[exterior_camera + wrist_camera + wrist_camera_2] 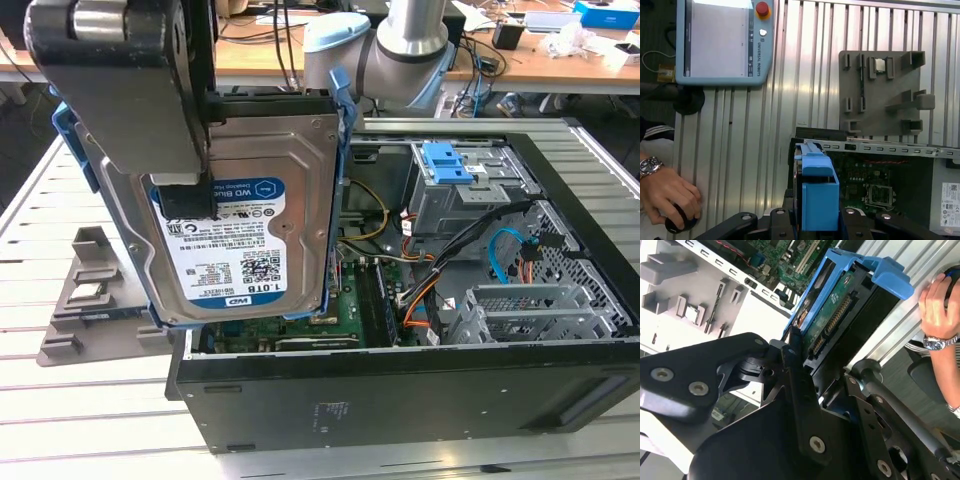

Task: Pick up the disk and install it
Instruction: 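Pick up the disk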

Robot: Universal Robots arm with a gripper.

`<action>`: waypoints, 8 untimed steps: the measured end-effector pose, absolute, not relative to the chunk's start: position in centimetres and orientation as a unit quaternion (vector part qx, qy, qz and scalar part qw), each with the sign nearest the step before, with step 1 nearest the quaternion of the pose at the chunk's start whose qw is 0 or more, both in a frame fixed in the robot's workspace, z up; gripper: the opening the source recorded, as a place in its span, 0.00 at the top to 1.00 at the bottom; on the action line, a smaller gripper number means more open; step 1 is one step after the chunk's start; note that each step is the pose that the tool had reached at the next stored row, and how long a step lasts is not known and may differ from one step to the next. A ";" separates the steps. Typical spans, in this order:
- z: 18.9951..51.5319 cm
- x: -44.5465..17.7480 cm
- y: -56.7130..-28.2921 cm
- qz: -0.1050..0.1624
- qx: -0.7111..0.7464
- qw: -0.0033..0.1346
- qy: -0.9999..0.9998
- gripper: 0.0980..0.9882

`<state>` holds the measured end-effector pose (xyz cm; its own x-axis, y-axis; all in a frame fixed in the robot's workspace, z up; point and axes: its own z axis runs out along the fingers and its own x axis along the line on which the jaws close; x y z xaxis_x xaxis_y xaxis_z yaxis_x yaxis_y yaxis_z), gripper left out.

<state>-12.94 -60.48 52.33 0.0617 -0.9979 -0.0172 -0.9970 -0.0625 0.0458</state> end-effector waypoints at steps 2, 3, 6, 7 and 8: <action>52.3 -12.1 -60.5 -0.022 0.728 0.011 -0.685 0.70; 52.3 -11.4 -60.5 -0.022 0.728 0.011 -0.685 0.70; 52.3 -10.3 -60.5 -0.022 0.728 0.011 -0.685 0.70; 52.3 -10.0 -60.5 -0.022 0.728 0.011 -0.685 0.70; 52.3 -9.6 -60.5 -0.022 0.728 0.011 -0.685 0.70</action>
